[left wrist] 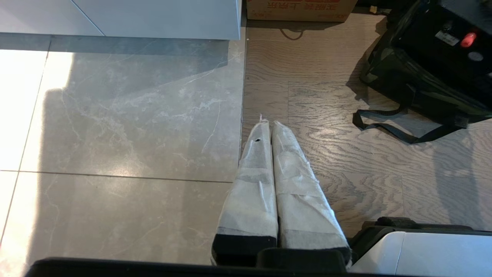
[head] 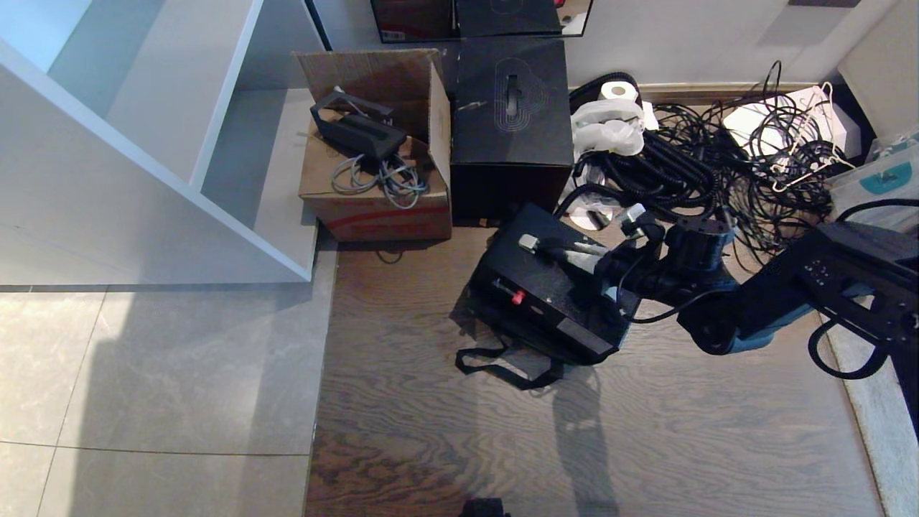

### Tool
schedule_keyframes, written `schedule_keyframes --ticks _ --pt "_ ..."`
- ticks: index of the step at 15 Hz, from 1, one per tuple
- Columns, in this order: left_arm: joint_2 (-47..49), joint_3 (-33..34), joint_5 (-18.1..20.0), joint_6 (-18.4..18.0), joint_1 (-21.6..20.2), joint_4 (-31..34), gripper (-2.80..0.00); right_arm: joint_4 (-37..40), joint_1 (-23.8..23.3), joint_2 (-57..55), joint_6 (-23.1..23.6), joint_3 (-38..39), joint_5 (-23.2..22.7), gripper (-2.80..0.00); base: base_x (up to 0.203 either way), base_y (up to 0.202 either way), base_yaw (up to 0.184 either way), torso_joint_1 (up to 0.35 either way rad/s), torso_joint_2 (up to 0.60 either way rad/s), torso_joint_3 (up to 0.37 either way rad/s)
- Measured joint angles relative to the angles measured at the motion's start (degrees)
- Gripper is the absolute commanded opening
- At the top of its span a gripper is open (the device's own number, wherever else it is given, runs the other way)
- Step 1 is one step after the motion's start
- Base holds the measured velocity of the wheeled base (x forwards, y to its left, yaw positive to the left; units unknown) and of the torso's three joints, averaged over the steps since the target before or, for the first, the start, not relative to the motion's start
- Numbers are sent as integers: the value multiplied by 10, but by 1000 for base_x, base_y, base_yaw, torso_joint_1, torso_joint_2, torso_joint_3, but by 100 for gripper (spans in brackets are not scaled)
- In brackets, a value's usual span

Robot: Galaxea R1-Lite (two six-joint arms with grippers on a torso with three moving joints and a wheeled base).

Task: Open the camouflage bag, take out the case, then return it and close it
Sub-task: Place the black box back

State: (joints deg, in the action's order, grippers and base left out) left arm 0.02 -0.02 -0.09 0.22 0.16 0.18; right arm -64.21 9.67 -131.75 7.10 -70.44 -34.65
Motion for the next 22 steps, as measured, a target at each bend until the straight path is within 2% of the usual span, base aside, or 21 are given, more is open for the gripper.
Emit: schedule_keyframes --ticks 5,10,12,13,19,22 --pt "0 0 0 0 0 0 -280 -4 0 -27 4 -42 23 -280 0 0 0 0 0 0" --pt "0 0 0 0 0 0 -280 -6 6 -67 45 -65 124 -280 0 0 0 0 0 0" --pt "0 0 0 1 0 0 -280 -14 10 -87 47 -72 130 -280 0 0 0 0 0 0" --pt "0 0 0 0 0 0 -280 -14 13 -95 48 -76 130 0 0 0 0 0 0 0" --pt "0 0 0 1 0 -1 -280 -19 25 -115 34 -79 130 0 0 0 0 1 -5 3" --pt "0 0 0 1 1 0 -280 -14 28 -102 32 -46 140 0 0 0 0 0 0 0"
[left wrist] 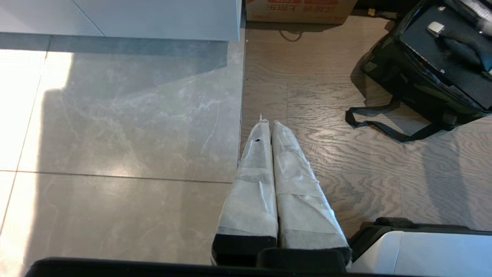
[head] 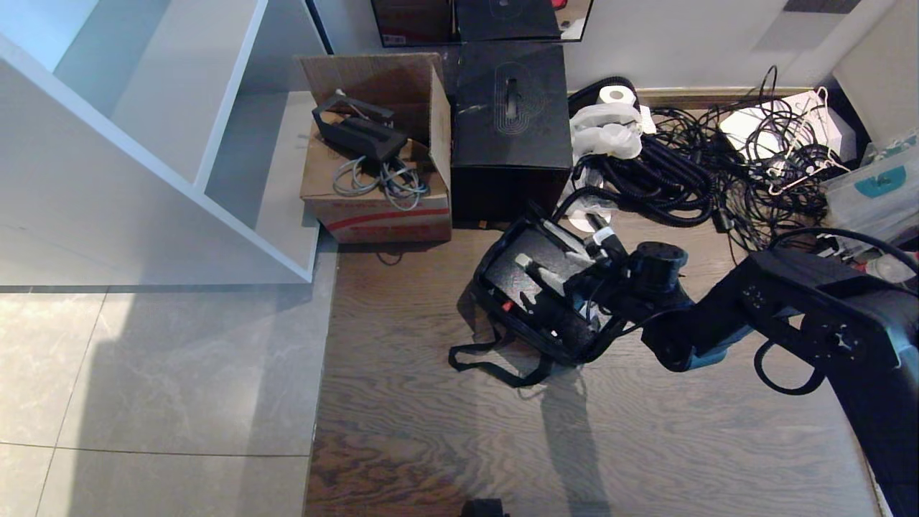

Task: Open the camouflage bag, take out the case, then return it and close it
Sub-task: Place the black box back, then close the top of the storage box

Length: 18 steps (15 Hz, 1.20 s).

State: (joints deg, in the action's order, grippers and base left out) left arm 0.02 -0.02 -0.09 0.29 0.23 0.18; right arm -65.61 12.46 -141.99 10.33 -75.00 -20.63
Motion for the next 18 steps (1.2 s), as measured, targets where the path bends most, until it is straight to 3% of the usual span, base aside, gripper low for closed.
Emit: schedule_keyframes --ticks 3,7,9,14,18 --pt "0 0 0 0 0 0 -280 31 -1 28 -32 68 53 0 0 0 0 0 0 0" --pt "0 0 0 0 -1 0 -280 168 0 73 -209 98 251 0 0 0 0 0 0 0" --pt "0 0 0 0 0 0 -280 234 1 96 -281 104 321 0 0 0 0 0 0 0" --pt "0 0 0 0 0 0 -280 329 -9 130 -357 113 408 0 0 0 0 0 0 0" --pt "0 0 0 0 -1 0 -280 362 -6 109 -386 115 420 0 0 0 0 0 0 0"
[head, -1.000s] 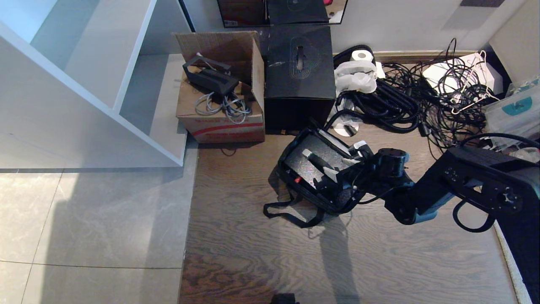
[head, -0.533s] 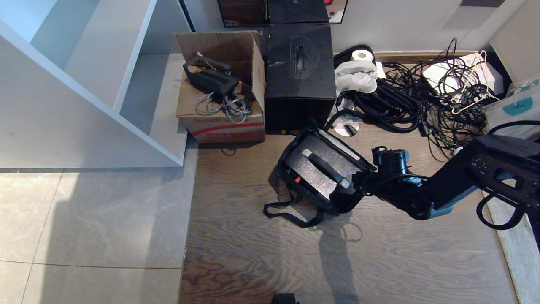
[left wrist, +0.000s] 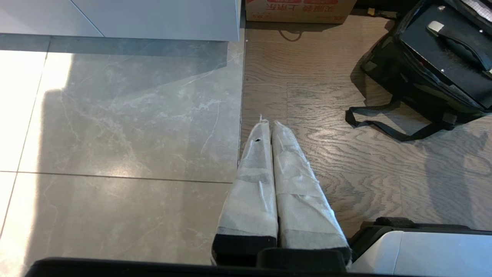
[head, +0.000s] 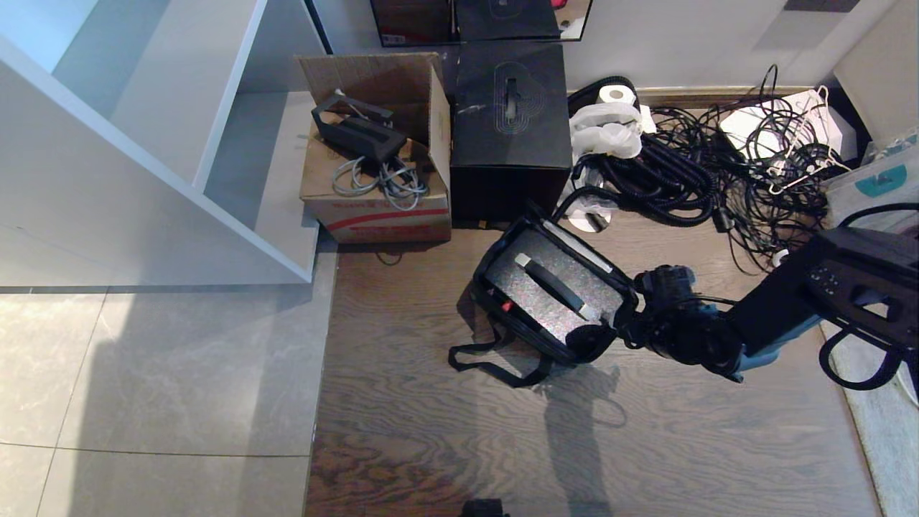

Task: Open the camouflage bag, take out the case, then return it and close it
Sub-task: Close the top of the storage box

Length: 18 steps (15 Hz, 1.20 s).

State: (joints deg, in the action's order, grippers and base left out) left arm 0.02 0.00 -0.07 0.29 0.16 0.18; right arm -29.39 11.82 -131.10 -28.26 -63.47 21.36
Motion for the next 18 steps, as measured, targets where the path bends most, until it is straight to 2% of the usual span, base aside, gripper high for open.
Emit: schedule_keyframes --ticks 6,7,12,15,18 --pt "0 0 0 0 0 0 -280 -8 4 -47 -9 -26 0 0 0 0 0 0 0 0" --pt "0 0 0 0 0 0 -280 -8 5 -56 -9 -25 0 -280 0 0 0 0 0 0" --pt "0 0 0 0 0 0 -280 -15 9 -84 -10 -32 4 -280 0 0 0 0 0 0" --pt "0 0 0 0 0 0 -280 -15 14 -91 -8 -38 21 -280 0 0 0 0 0 0" --pt "0 0 0 0 0 0 -280 -14 35 -92 -10 -35 29 -280 0 0 0 0 0 0"
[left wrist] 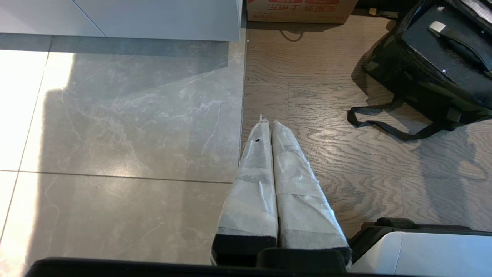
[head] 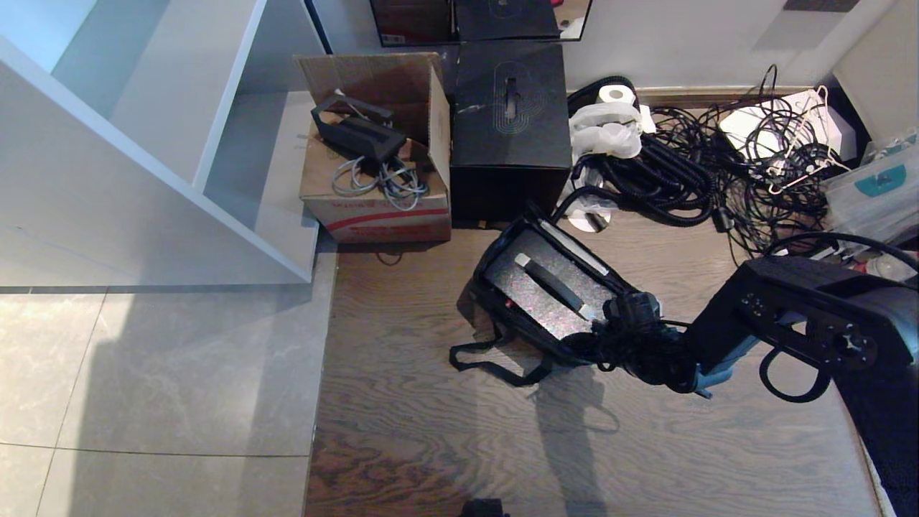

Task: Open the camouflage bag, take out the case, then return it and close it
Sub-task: Close the top of the storage box

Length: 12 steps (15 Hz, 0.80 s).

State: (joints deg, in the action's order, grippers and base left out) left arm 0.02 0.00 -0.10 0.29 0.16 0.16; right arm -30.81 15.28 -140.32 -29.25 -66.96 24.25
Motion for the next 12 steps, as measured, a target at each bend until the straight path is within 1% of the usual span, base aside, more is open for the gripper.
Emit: schedule_keyframes --ticks 3,7,9,12 --pt "0 0 0 0 0 0 -280 6 47 15 -1 25 24 -280 0 0 0 0 0 0" --pt "0 0 0 0 0 0 -280 8 117 73 1 92 32 -280 0 0 0 0 0 0" --pt "0 0 0 0 0 0 -280 8 145 96 3 116 40 -280 0 0 0 0 0 0" --pt "0 0 0 0 1 0 -280 27 181 123 -3 147 72 -280 0 0 0 0 0 0"
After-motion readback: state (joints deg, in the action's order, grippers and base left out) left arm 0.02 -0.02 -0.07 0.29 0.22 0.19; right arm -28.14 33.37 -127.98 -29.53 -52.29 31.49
